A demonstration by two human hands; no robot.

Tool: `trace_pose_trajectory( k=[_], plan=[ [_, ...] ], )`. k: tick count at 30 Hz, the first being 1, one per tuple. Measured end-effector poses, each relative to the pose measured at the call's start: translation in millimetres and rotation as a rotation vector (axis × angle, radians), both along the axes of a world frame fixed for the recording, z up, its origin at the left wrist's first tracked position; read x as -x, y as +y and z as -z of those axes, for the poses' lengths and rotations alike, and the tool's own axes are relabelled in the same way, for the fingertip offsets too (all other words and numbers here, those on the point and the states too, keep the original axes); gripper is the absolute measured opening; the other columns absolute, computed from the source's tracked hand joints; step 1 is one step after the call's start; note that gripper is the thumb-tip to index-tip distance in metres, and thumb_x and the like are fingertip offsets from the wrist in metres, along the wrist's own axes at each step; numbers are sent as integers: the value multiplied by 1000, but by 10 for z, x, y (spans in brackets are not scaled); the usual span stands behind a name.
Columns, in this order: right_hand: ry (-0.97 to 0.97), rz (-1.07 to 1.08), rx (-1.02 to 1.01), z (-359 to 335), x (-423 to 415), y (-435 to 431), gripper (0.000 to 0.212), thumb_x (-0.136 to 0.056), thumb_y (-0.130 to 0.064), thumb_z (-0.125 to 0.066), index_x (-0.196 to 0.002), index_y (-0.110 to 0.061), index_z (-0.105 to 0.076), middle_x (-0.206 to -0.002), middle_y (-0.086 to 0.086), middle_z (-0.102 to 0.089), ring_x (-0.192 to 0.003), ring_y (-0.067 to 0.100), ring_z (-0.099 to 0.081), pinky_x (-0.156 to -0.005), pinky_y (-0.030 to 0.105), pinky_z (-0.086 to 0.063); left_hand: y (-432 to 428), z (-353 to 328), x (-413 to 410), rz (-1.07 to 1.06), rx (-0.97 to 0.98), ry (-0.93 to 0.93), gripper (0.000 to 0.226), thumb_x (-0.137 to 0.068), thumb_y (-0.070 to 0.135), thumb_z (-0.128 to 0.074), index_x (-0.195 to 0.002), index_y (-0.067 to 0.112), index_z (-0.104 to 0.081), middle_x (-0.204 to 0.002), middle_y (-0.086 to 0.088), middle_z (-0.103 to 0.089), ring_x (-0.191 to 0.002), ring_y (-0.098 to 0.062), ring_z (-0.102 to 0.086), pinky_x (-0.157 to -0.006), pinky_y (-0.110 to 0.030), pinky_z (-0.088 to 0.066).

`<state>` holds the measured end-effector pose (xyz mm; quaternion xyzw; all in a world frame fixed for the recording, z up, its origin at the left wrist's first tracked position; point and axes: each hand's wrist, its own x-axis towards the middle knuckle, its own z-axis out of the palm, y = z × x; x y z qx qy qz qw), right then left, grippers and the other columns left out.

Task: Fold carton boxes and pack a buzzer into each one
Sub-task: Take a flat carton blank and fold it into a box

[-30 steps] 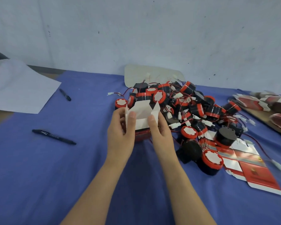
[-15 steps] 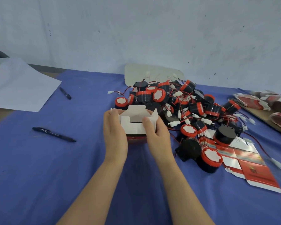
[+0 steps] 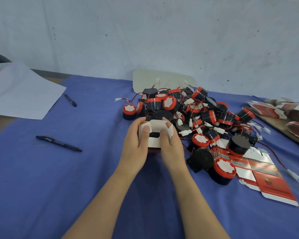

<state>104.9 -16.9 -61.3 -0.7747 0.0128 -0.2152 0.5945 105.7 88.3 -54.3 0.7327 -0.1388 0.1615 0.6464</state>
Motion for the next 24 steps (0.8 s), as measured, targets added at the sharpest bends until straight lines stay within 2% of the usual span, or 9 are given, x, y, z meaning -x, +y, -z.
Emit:
trace_pose_trajectory(
  k=[2,5,7,9,13,15,17,21,24],
  plan=[
    [-2,-9,10,8,-4,-14,41,-99,-14,-42,-134,-34,-45,-125,-3,-59,-106,11,-58,-86,24,-50,3,14,5,7,24,-8,18,-101,32,-37,-116,37,-47,-111,27,-53,-101,16,-49,-79,1,-36],
    [17,38,1,10,-10,-37,52,-90,4,-45,-122,-37,-50,-105,-7,-62,-88,3,-58,-64,6,-45,-16,5,53,40,44,-22,20,-102,26,-40,-108,42,-49,-111,24,-55,-102,17,-49,-80,0,-36],
    [36,60,-8,2,-16,-45,55,-87,7,-45,-120,-36,-51,-98,-10,-61,-84,0,-57,-59,4,-43,-27,0,73,32,9,-54,24,-101,23,-42,-102,46,-48,-106,24,-56,-99,16,-50,-77,0,-37],
    [30,67,-17,7,-23,-43,46,-90,3,-47,-119,-32,-54,-96,-13,-61,-83,-1,-57,-59,6,-43,-27,-5,70,30,-3,-69,25,-101,22,-43,-101,46,-48,-104,23,-56,-98,13,-51,-77,-2,-39],
    [0,98,-45,4,-8,-23,12,-96,-24,-53,-106,-27,-60,-87,-13,-64,-79,0,-60,-58,6,-43,-32,16,54,4,-5,-57,13,-100,31,-42,-105,40,-50,-107,20,-57,-101,4,-53,-82,-9,-41],
    [-1,66,-54,-14,5,-21,13,-96,-30,-53,-105,-25,-62,-91,-8,-67,-82,4,-62,-66,13,-48,-33,29,59,-10,1,-67,21,-94,40,-39,-111,35,-51,-111,19,-56,-104,4,-52,-86,-10,-42],
    [-19,16,-63,-41,32,-5,17,-95,-34,-53,-104,-23,-65,-94,-5,-69,-86,7,-63,-72,22,-52,-25,36,51,-36,-5,-78,21,-95,38,-41,-113,32,-50,-114,16,-56,-106,2,-52,-87,-12,-42],
    [-21,7,-142,-95,67,43,23,-92,-42,-54,-84,-24,-64,-82,-4,-68,-71,1,-62,-61,17,-50,-26,58,21,-74,-65,-56,22,-98,17,-49,-116,29,-46,-115,8,-55,-101,-6,-54,-78,-7,-43],
    [22,55,-163,-105,62,50,25,-92,-45,-53,-82,-24,-62,-85,-2,-67,-76,7,-62,-64,22,-50,-55,73,36,-78,-92,-45,29,-96,6,-48,-117,27,-47,-112,10,-54,-97,-1,-53,-75,-3,-40]
  ],
)
